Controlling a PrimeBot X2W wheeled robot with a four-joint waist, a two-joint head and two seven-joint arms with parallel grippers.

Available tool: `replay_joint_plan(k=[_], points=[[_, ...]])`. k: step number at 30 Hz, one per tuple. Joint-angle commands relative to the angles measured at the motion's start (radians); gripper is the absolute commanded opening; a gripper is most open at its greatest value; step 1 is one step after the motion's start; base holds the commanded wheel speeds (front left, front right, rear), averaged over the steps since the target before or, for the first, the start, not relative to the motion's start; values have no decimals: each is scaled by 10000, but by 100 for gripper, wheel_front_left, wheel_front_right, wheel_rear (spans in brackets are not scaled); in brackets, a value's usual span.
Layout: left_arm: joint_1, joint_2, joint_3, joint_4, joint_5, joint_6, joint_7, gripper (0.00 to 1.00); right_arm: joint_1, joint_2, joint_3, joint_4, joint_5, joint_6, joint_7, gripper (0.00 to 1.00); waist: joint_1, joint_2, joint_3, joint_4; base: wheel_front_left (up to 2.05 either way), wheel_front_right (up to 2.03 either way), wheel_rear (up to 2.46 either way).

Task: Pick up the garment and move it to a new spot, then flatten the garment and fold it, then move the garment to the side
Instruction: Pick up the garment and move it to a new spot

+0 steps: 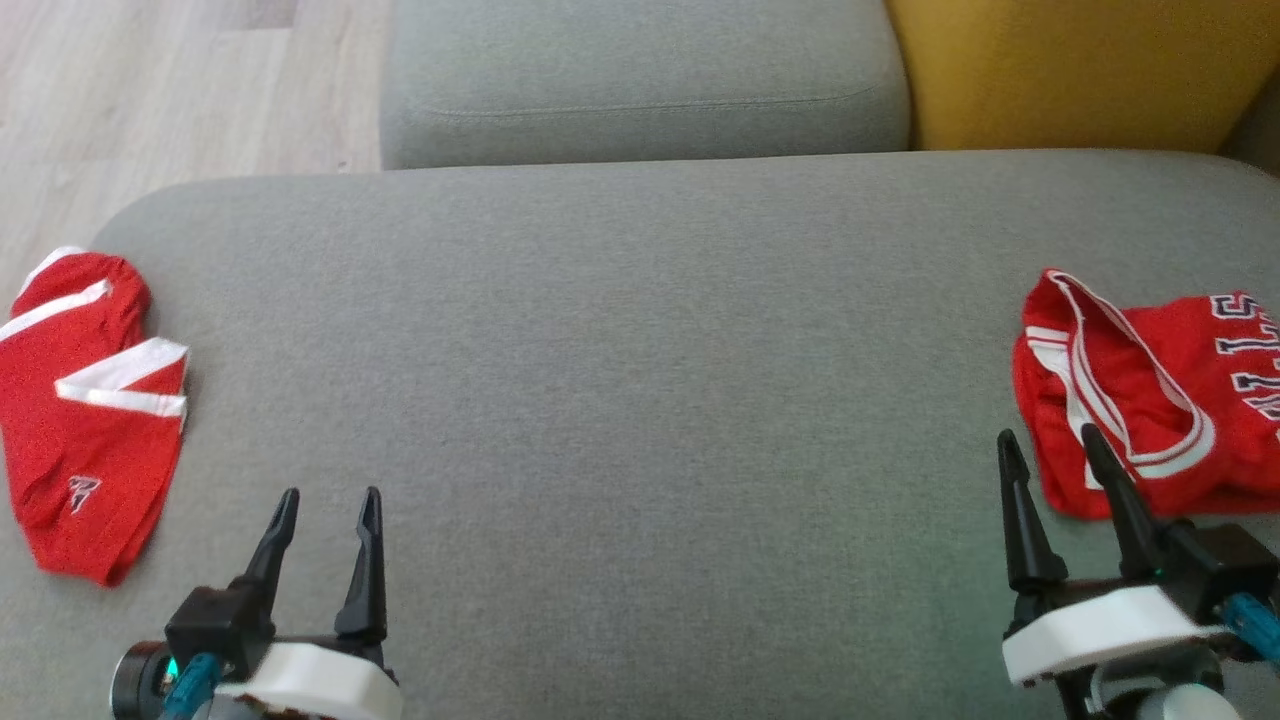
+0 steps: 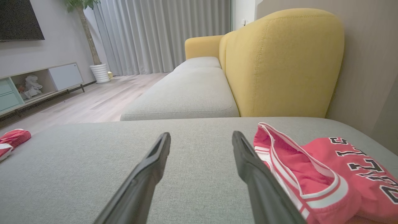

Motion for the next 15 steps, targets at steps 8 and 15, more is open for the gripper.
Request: replay_joint_plan(k=[8, 15], points=[[-972, -49, 202, -294, -49, 12, -58, 100, 16, -49, 285, -654, 52, 65, 67, 100, 1, 0, -19, 981, 0, 0, 0], [-1378, -240, 135, -338, 5, -57, -60, 100, 174, -49, 467, -932, 107, 65, 78, 100, 1, 0, -106, 2433, 0, 0, 0]])
